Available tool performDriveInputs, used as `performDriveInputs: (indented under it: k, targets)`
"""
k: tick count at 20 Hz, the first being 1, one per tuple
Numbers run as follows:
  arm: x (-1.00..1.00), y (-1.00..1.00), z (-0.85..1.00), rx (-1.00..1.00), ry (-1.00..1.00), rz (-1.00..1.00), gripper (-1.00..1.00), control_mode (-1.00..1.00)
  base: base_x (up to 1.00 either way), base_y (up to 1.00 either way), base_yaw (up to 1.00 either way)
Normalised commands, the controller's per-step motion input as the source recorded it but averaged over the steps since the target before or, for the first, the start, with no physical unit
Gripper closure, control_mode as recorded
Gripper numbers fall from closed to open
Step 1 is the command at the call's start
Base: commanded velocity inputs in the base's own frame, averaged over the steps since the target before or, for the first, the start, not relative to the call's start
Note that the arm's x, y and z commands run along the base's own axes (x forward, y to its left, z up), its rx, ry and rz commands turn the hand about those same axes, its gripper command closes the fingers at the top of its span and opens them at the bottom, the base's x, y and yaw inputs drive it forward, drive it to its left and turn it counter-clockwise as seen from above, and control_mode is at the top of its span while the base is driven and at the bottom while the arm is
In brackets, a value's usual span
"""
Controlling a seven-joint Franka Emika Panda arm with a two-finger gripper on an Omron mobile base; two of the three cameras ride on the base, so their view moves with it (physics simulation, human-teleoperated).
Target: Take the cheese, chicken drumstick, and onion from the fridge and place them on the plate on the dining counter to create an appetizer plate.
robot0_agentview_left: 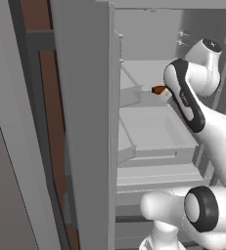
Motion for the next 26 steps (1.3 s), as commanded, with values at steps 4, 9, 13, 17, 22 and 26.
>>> performDriveInputs:
  k: [4, 9, 13, 17, 22, 26]
  targets:
    - [-0.25, -0.03, 0.01, 0.0, 0.0, 0.0, 1.0, 1.0, -0.75, -0.08, 0.0]
    - [0.0, 0.0, 0.0, 0.0, 0.0, 0.0, 1.0, 1.0, -1.0, -0.04, 0.0]
    - [0.0, 0.0, 0.0, 0.0, 0.0, 0.0, 1.0, 1.0, -1.0, -0.02, 0.01]
    - [0.0, 0.0, 0.0, 0.0, 0.0, 0.0, 1.0, 1.0, -0.9, 0.02, 0.14]
    - [0.0, 0.0, 0.0, 0.0, 0.0, 0.0, 1.0, 1.0, -0.97, 0.18, 0.39]
    - [0.0, 0.0, 0.0, 0.0, 0.0, 0.0, 1.0, 1.0, -0.89, 0.5, 0.48]
